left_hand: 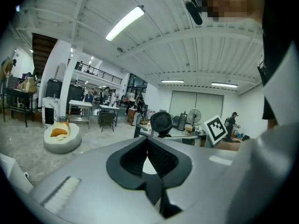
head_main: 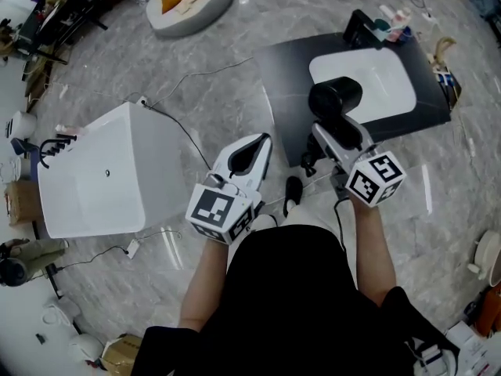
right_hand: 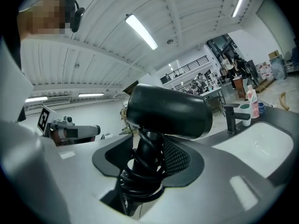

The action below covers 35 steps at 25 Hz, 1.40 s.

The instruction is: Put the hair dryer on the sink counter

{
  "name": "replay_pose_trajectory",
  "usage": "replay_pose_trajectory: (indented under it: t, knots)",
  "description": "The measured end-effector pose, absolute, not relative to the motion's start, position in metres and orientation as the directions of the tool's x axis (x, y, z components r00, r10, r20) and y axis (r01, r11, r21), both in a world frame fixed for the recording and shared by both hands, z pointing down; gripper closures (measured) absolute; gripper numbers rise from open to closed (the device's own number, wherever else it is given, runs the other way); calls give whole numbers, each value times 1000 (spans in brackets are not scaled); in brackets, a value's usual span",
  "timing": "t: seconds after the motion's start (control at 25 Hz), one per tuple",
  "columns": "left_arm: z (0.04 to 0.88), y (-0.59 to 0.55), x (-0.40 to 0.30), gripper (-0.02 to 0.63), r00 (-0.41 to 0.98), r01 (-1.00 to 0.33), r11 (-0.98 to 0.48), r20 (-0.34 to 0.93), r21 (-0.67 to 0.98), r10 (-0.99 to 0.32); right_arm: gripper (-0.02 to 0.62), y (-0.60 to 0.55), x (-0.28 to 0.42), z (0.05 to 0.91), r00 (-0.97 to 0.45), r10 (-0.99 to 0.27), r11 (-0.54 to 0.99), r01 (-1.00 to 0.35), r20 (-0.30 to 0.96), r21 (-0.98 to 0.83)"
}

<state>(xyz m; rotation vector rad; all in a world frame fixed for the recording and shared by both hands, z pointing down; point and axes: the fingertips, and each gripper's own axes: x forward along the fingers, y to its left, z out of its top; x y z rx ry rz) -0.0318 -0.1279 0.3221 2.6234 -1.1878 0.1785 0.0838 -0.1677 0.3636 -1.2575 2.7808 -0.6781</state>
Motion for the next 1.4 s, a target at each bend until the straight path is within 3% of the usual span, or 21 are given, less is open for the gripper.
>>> replay_pose_trajectory:
  t: [0.56, 1.4]
  knots:
    - [331, -146, -29, 609, 591, -807, -562, 212, 183, -779, 385, -215, 82, 440, -701, -643, 596, -711, 308, -373]
    - [362, -183, -48, 609, 578, -814, -520, 285, 257, -764, 385, -265, 63, 532, -617, -573, 538, -780, 539, -321]
